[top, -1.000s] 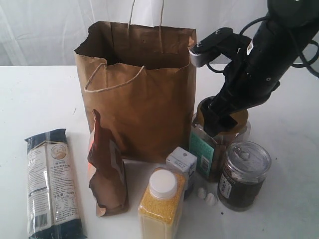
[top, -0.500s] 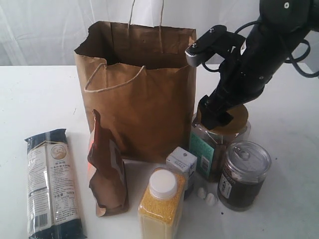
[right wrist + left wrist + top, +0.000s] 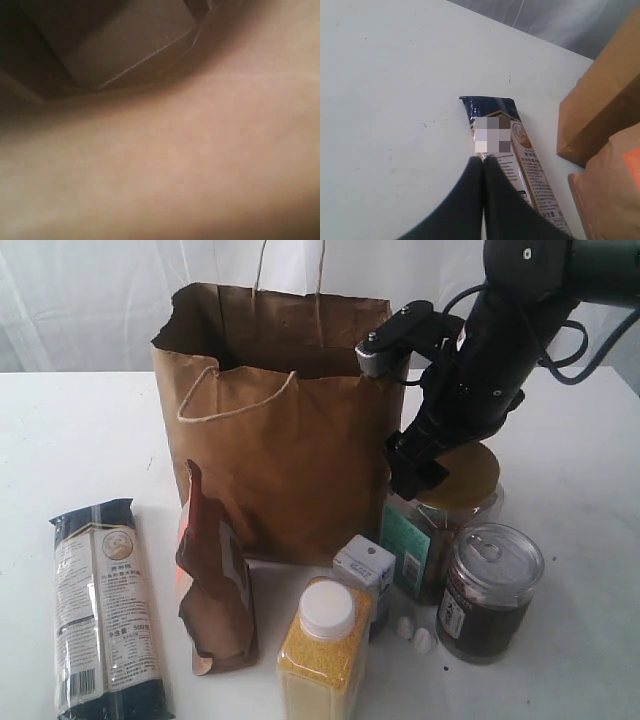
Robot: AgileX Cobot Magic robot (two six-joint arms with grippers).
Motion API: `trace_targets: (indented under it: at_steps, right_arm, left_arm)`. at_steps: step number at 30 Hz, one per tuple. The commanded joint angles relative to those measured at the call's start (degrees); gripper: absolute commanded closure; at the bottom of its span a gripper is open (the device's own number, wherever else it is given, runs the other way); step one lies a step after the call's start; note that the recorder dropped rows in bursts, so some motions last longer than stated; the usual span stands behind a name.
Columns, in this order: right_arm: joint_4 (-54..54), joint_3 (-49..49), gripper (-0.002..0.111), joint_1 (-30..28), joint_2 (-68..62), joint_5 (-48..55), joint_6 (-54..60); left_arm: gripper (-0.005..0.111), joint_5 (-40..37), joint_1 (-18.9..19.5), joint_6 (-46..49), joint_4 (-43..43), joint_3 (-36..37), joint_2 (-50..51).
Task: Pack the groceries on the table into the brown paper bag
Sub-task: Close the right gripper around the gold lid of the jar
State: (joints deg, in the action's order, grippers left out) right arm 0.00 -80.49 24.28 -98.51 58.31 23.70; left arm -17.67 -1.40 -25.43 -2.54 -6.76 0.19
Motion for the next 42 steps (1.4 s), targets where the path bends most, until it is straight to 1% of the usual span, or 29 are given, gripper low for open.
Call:
trace_targets:
  at_steps: [1,14,42]
  right_arm:
    - [0.0,-0.2,0.014,-0.3,-1.0,2.2,0.7]
    - [0.6,-0.2,0.014,-0.3,-1.0,8.9,0.6]
    - [3.2,-0.2,0.014,-0.3,2.5,11.7,-1.0]
  left_arm:
    - [0.107,0.1,-0.3,0.0,-0.2,0.4,-0.2]
    - [0.107,0.1,-0.3,0.0,-0.2,0.4,-0.2]
    - [0.107,0.1,-0.3,0.0,-0.2,0.4,-0.2]
